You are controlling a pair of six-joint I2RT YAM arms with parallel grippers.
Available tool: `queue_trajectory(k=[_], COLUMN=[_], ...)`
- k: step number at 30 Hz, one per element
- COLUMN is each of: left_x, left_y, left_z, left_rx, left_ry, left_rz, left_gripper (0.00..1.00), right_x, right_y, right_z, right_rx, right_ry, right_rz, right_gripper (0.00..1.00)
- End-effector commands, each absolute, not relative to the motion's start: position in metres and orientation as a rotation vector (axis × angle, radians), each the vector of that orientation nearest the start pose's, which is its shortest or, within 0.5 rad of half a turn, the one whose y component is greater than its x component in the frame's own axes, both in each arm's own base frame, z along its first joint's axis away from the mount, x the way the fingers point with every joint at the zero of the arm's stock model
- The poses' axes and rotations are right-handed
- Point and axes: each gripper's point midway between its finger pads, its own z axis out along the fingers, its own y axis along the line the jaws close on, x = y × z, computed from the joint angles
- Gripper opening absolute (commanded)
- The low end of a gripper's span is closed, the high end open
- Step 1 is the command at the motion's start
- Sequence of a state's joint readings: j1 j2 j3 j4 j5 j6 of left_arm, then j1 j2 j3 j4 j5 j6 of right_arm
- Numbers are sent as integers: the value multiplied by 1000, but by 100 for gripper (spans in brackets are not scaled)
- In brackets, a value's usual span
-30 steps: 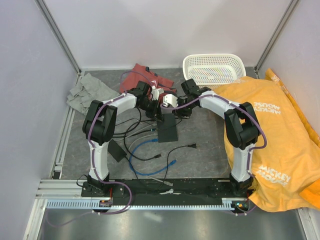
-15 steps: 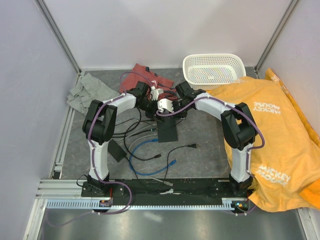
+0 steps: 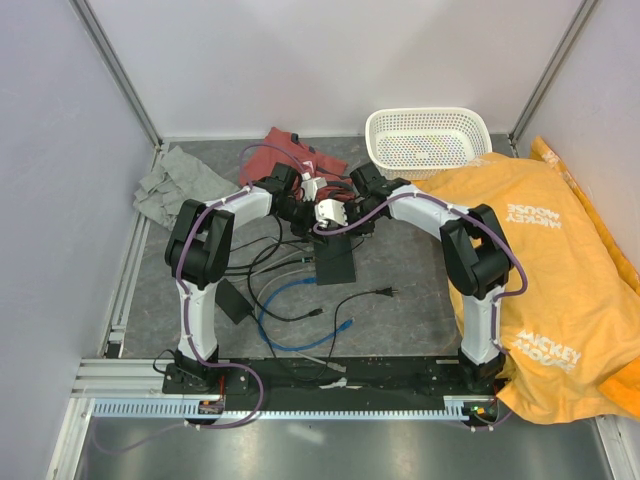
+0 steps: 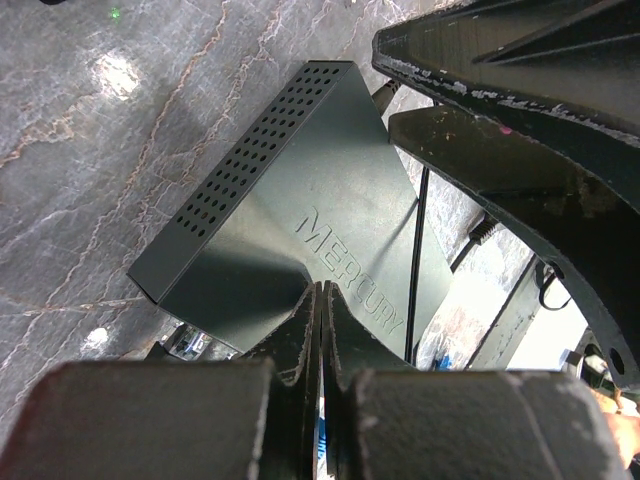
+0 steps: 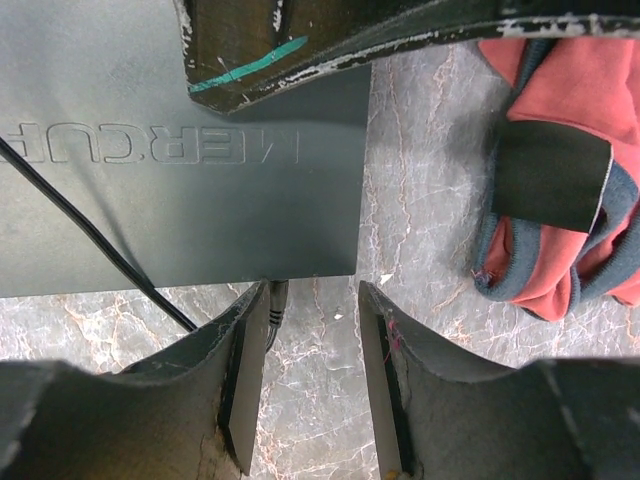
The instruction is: Pull the plug from the switch port
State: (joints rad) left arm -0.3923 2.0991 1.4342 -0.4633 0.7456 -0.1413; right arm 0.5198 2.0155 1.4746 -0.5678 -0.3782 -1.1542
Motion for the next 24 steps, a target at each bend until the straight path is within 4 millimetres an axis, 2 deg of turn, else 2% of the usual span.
queue_trajectory(k=[1, 7, 15, 18, 24], left_x=[347, 347, 347, 347, 348], left_y=[-263, -262, -262, -261, -260], left_z=[9, 9, 8, 6, 5], left_rx=[603, 607, 610, 610, 617], left_ry=[2701, 2700, 2699, 2703, 2701], left_rz=[-1044, -1042, -1036, -1031, -1021], left_gripper=[2, 2, 2, 2, 2], right_x=[385, 379, 395, 395, 387], right_y=[251, 247, 258, 262, 265], right_z=[22, 14, 23, 24, 22], right_rx=[-2081, -2089, -2002, -1999, -1996], right_ry=[1680, 1702, 1688, 1677, 1648], right_rz=[296, 305, 284, 300, 337], right_gripper=[49, 48, 47, 48, 37])
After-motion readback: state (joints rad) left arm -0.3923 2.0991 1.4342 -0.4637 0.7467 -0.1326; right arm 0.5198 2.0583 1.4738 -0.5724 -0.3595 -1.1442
